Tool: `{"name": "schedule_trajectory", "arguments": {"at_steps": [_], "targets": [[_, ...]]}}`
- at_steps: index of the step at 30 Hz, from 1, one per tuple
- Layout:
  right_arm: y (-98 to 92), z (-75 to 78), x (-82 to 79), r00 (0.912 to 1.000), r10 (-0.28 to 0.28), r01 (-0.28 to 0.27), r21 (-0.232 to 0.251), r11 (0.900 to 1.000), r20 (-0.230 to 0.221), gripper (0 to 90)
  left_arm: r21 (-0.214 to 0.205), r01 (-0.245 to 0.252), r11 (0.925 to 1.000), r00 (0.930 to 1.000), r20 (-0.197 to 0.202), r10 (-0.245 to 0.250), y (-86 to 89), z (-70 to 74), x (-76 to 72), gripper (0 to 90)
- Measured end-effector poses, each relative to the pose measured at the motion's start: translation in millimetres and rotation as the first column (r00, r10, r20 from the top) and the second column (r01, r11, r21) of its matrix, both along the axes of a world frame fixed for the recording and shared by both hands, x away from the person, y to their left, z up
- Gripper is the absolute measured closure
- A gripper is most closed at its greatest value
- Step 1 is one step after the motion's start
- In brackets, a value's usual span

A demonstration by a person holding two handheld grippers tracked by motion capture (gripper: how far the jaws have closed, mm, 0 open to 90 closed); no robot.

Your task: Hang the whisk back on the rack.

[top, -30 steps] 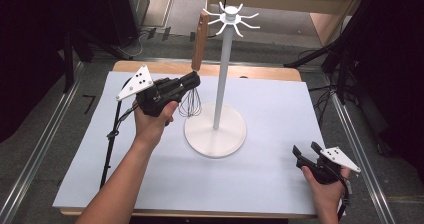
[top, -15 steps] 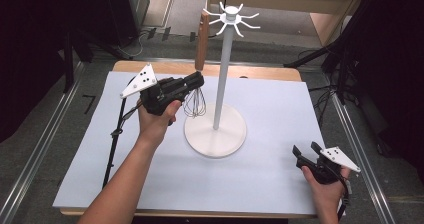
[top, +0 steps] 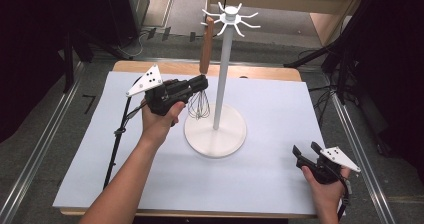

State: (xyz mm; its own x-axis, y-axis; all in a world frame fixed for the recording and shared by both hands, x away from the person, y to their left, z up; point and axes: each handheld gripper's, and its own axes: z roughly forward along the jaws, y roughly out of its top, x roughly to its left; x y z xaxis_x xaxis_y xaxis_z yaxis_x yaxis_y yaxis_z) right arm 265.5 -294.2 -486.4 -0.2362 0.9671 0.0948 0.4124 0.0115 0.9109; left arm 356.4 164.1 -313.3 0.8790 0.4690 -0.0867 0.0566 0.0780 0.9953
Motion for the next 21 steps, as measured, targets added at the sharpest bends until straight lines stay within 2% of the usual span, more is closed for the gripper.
{"name": "schedule_trajectory", "arguments": {"at_steps": [6, 9, 12, 14, 21], "targets": [[0.1, 0.0, 0.0, 1.0, 0.0, 0.0, 0.001, 1.0, 0.0, 29.8, -0.009, -0.015, 0.9999, 0.9998, 0.01, 0.015, 1.9, -2.8, -0.1, 82.5], [0.1, 0.0, 0.1, 1.0, -0.001, 0.001, 0.001, 1.0, -0.001, 29.8, -0.004, -0.041, 0.9991, 0.9991, 0.008, 0.041, 3.2, -4.3, 0.6, 80.9], [0.1, 0.0, 0.0, 1.0, -0.001, 0.001, 0.001, 1.0, -0.002, 29.8, -0.002, -0.082, 0.9966, 0.9966, 0.014, 0.082, 6.1, -7.0, 0.4, 76.9], [0.1, 0.0, 0.0, 1.0, -0.001, 0.001, 0.0, 1.0, -0.002, 29.8, -0.004, -0.088, 0.9961, 0.996, 0.014, 0.088, 8.1, -8.6, -0.1, 75.4], [0.1, -0.1, 0.2, 1.0, -0.001, 0.001, -0.002, 1.0, -0.002, 29.8, 0.027, -0.151, 0.9882, 0.9877, 0.044, 0.15, 13.2, -14.2, -4.5, 63.4]]}}
